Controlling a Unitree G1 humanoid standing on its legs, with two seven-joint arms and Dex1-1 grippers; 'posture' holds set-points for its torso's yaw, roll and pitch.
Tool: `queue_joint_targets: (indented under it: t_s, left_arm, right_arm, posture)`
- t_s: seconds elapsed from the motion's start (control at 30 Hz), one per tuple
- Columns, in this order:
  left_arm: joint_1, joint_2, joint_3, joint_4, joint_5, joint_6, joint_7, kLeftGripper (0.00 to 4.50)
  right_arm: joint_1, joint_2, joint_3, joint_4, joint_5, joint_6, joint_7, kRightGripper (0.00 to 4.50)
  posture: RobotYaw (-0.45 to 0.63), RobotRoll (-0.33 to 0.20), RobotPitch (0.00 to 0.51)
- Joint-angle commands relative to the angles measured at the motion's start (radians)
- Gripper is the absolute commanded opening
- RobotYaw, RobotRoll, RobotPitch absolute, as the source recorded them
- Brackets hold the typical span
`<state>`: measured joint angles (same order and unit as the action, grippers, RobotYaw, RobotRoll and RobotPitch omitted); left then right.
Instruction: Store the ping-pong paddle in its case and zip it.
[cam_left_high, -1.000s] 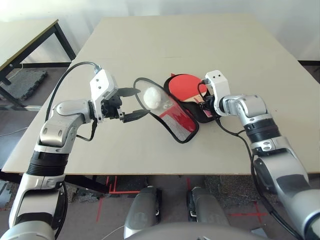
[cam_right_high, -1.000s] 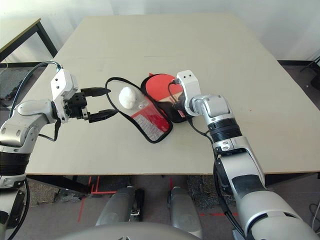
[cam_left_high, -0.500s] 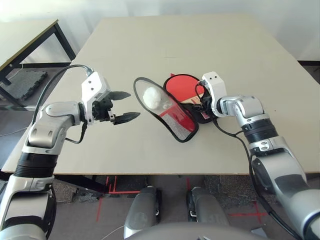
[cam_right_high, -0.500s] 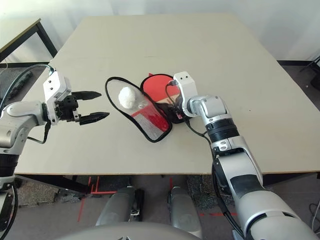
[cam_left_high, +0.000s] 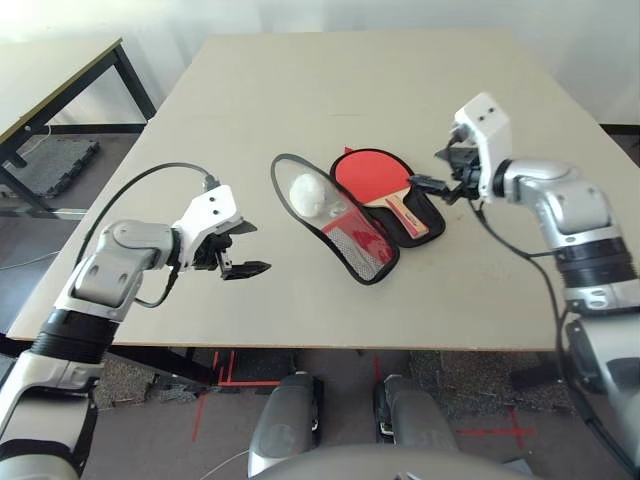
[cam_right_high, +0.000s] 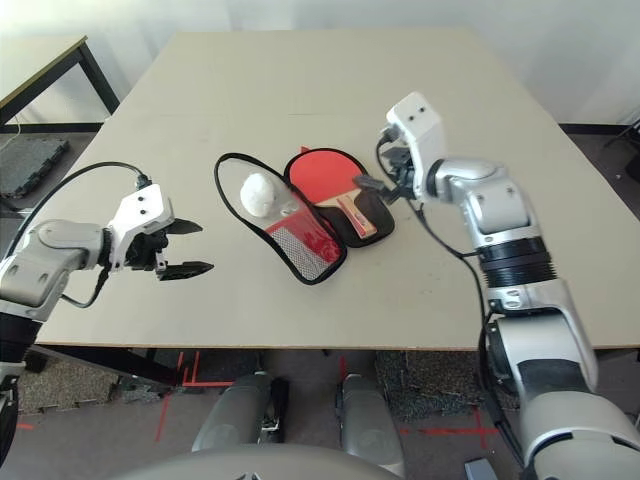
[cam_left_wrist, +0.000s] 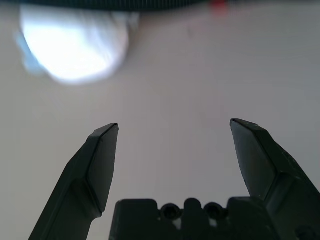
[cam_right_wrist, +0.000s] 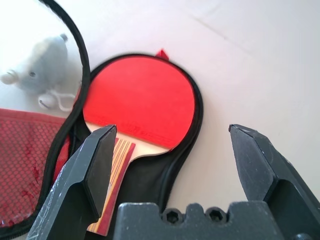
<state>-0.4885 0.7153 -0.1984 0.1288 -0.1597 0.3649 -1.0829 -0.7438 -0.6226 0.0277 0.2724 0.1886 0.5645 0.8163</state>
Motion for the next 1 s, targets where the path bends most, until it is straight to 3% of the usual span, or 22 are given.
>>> queue_joint_targets:
  t_s: [0.03, 0.37, 0.6, 0.77, 1.0]
  left_arm:
    - [-0.106, -0.104, -0.017, 0.091, 0.019, -0.032, 0.046, 4.5]
    - [-0.38, -0.381, -0.022, 0.315, 0.023, -0.134, 0.076, 4.5]
    - [-0.563, -0.574, 0.053, 0.596, 0.049, -0.337, 0.282, 4.5]
    - [-0.571, -0.573, 0.078, 0.636, 0.052, -0.381, 0.297, 4.5]
    - [-0.463, -0.488, 0.069, 0.546, 0.056, -0.337, 0.246, 4.5]
  right_arm:
    - [0.034, -0.032, -0.033, 0.034, 0.003, -0.017, 0.006, 4.47]
    - [0.122, -0.064, -0.1, 0.058, 0.07, 0.103, 0.028, 4.47]
    - [0.185, -0.056, -0.17, 0.05, 0.157, 0.223, 0.028, 4.47]
    - [0.221, -0.038, -0.207, 0.031, 0.224, 0.304, 0.024, 4.47]
    - [0.224, 0.001, -0.207, 0.077, 0.255, 0.332, 0.016, 4.47]
  posture:
    - [0.1, 0.0, 0.057]
    - [0.08, 0.0, 0.06]
    - [0.05, 0.0, 0.069]
    - [0.06, 0.0, 0.069]
    - [0.08, 0.0, 0.066]
